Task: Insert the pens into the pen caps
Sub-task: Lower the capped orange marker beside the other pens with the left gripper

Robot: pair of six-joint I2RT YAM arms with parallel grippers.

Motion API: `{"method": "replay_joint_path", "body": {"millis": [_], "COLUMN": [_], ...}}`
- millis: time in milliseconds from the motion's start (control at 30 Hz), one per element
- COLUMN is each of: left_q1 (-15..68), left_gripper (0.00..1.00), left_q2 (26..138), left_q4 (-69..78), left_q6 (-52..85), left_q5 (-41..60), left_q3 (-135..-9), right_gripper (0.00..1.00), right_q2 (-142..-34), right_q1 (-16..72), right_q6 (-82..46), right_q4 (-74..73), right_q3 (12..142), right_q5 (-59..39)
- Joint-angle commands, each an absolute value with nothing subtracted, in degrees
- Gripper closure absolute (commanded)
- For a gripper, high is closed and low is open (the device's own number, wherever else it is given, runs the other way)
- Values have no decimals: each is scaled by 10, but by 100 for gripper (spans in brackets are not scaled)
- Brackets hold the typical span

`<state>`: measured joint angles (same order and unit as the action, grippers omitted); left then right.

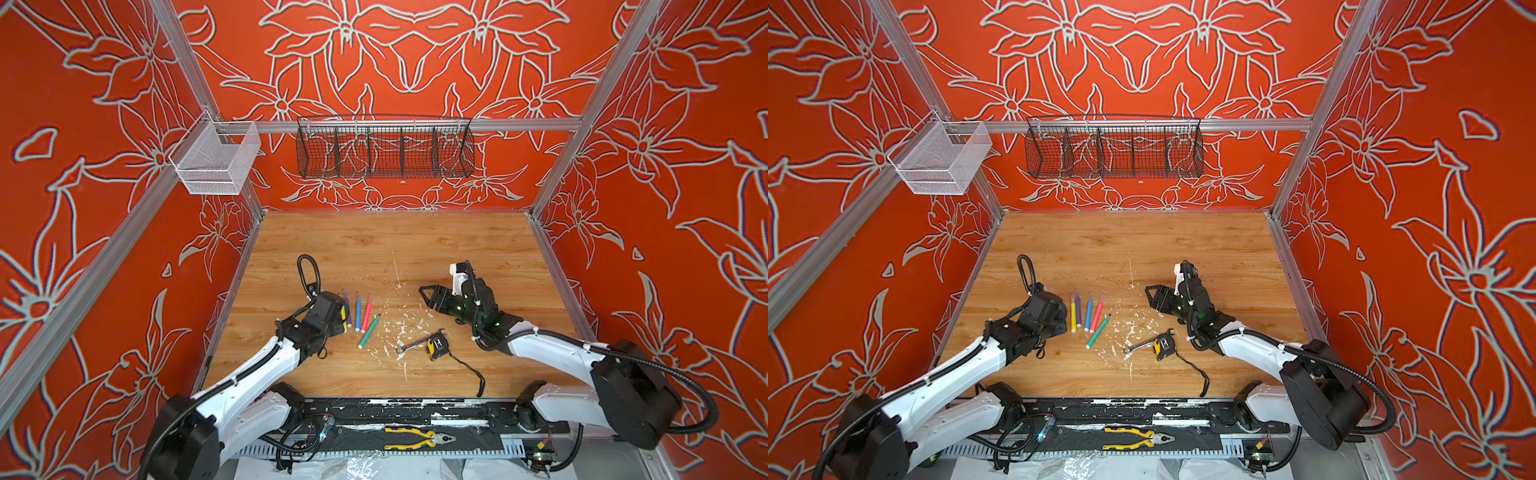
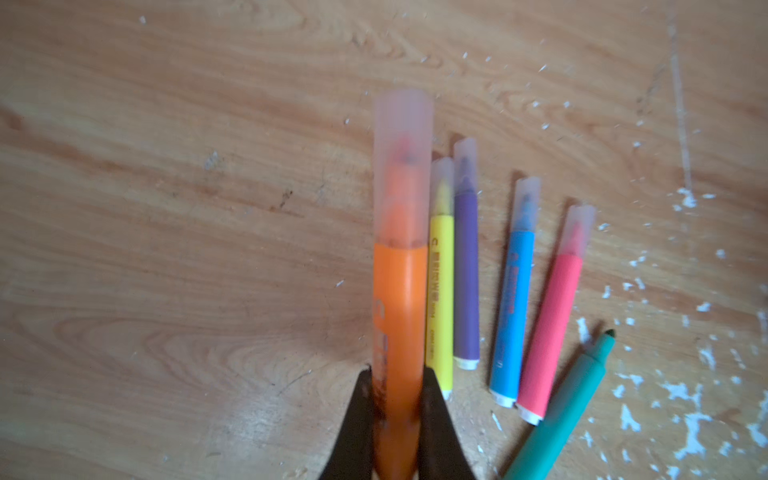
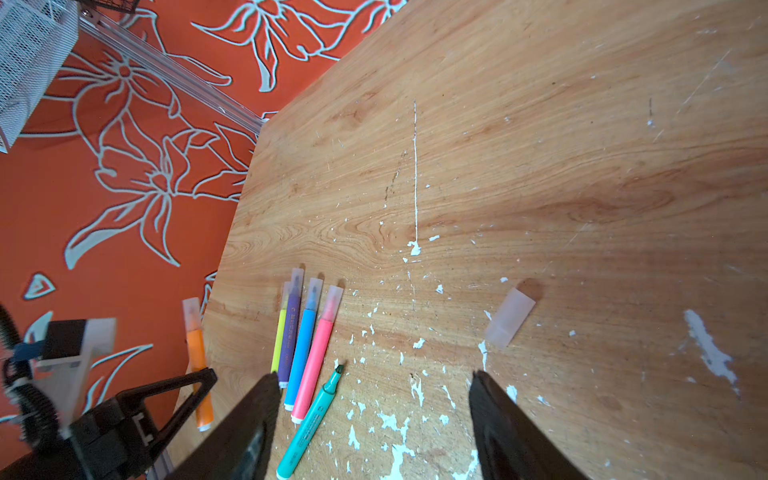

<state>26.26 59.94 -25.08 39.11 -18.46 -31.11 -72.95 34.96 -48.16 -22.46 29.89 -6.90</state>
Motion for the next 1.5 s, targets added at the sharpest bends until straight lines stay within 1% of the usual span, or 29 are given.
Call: {"method": "replay_joint_path", "body": {"millis": [0, 300, 600, 633, 700, 800, 1033, 1267, 1467], "left_q1": [256, 240, 232, 231, 231, 231, 231, 231, 236], "left_gripper": [100, 100, 100, 98, 92, 83, 74, 72, 72], "left_q2": [632, 697, 752, 753, 753, 749, 727, 675, 607], "left_q4": [-236, -177, -149, -149, -148, -149, -174, -219, -228], "left_q6": [434, 433, 428, 428, 426, 423, 411, 393, 328], "left_q5": [-170, -154, -132, -131, -129, -128, -130, -128, -20], "left_q3": [-321, -310, -316, -318, -318, -320, -332, -354, -358], "right_gripper": [27, 28, 29, 29, 29, 29, 29, 29, 29], "right_q2": [-734, -735, -733, -732, -732, -730, -726, -718, -714], "right_q1": [348, 348, 347, 347, 347, 347, 348, 347, 347], "right_q6": [-479, -476, -476, -475, -475, -474, -473, -470, -467], "right_q4": [-215, -198, -191, -190, -190, -187, -183, -177, -173], "right_q3": [320, 328, 331, 331, 332, 332, 333, 333, 333], "right_q5": [-77, -76, -76, -76, -77, -76, -74, -71, -65]}}
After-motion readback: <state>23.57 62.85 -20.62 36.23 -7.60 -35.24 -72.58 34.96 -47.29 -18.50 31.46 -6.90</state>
